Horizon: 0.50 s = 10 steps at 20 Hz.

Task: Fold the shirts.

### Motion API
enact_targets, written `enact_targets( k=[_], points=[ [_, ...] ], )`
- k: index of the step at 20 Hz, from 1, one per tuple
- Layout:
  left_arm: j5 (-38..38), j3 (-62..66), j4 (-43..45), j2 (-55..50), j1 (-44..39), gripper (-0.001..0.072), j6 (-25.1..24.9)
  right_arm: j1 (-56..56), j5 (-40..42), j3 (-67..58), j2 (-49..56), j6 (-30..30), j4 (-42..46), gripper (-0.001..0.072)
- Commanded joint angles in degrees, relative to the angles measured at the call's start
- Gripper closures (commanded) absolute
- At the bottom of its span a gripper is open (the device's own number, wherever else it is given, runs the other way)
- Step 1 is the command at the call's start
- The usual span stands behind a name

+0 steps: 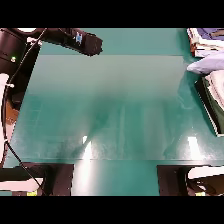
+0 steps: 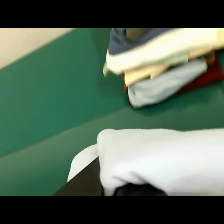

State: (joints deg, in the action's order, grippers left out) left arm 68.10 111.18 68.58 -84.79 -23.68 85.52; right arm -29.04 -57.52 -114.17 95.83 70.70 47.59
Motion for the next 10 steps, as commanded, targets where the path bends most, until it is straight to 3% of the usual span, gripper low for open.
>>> enact_targets(
  k=[1, 5, 10],
  points=[
    [-0.1, 0.1, 0.0, 0.0, -0.1, 0.0684, 0.0, -0.4, -1.1, -6.2, -1.1, -2.3, 0.1, 0.0699],
    [0.1, 0.1, 0.0, 0.0, -0.1, 0.0684, -0.1, -2.9, -1.2, 0.8, -8.0, -5.5, 0.1, 0.0699],
    [0.1, 0.1, 0.0, 0.0, -0.1, 0.0684, -0.1, -9.1, -8.1, 7.3, -14.9, -7.3, 2.2, 0.0699]
  ],
)
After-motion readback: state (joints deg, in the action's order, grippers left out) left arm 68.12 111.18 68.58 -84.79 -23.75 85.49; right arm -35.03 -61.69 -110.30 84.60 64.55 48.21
